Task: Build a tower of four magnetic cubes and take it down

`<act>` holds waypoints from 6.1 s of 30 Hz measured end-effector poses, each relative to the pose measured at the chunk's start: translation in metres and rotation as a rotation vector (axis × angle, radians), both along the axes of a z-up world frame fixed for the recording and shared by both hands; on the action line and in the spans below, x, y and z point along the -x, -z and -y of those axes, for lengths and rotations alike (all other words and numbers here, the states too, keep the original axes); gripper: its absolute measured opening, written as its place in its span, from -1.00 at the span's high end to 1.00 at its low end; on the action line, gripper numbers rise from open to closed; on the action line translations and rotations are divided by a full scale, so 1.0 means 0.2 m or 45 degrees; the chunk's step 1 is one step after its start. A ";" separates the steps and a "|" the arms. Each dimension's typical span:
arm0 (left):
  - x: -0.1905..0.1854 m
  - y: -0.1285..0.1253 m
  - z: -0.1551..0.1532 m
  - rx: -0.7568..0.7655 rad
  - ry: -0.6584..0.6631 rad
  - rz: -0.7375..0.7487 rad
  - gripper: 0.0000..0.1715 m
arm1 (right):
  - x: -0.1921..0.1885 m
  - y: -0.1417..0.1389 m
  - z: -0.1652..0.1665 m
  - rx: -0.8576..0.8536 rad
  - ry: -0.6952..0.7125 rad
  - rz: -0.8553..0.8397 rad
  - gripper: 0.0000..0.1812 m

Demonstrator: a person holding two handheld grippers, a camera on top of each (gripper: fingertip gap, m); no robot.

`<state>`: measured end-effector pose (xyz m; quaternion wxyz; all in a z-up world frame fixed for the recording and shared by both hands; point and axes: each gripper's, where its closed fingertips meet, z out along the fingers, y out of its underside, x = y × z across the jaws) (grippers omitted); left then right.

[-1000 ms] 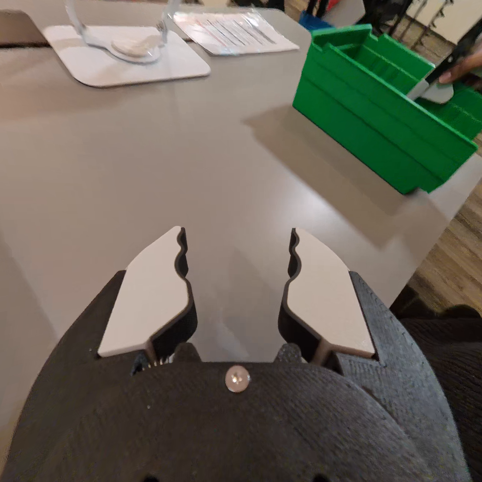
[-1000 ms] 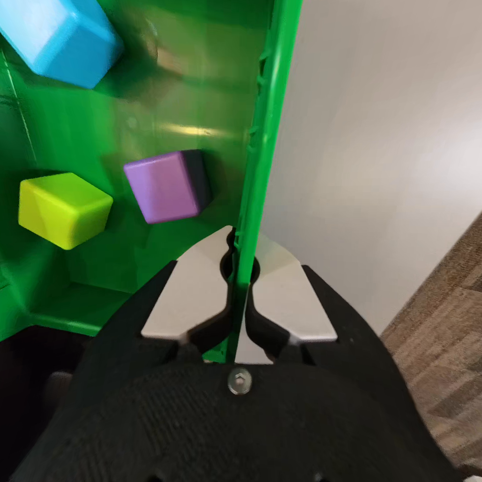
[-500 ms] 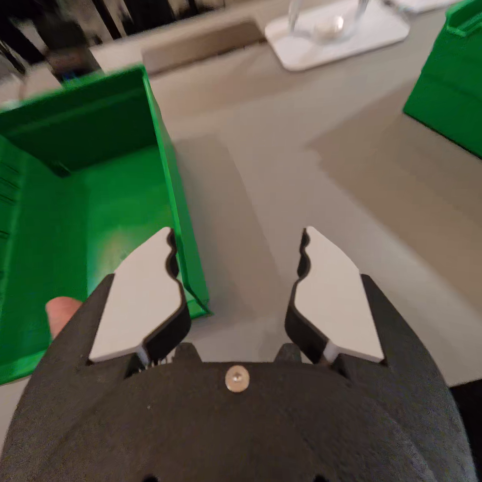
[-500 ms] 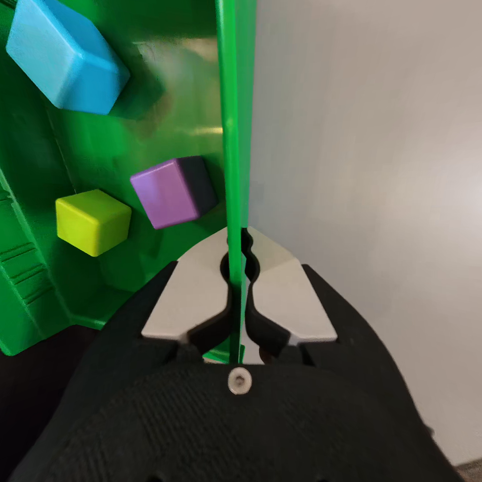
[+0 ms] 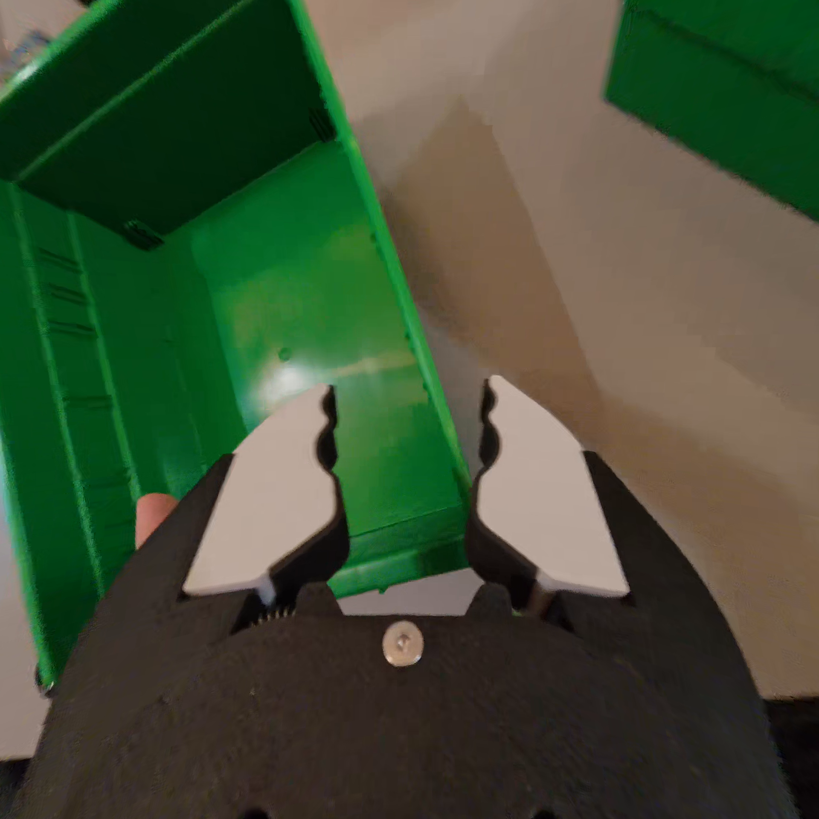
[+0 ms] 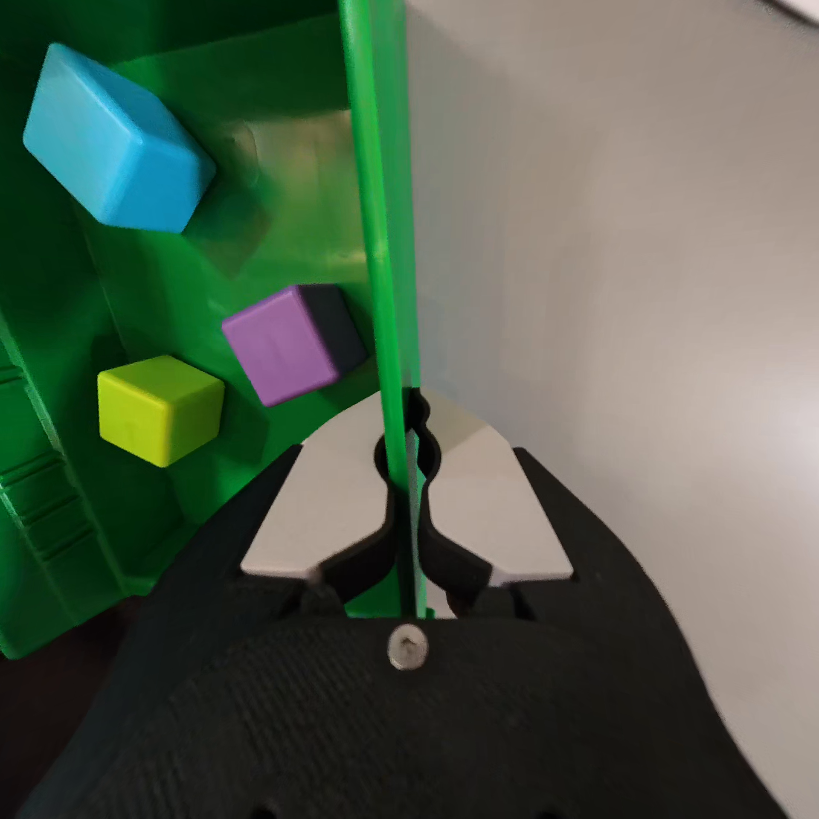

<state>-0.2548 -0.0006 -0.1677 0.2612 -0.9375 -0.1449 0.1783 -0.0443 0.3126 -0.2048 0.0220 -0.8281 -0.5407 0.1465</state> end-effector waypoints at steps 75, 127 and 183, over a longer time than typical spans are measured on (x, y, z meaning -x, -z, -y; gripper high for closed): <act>0.50 -0.74 0.75 -0.307 -0.408 -0.267 0.90 | 1.12 -0.17 1.43 0.215 -0.203 -0.313 0.69; -0.80 -1.08 -0.16 -0.638 0.633 -0.067 0.91 | -0.42 -0.47 0.79 0.089 -0.053 -1.011 0.81; -0.57 -0.13 -0.41 -0.656 0.156 -0.141 0.93 | -1.17 -0.35 0.41 -0.732 0.764 -1.069 0.44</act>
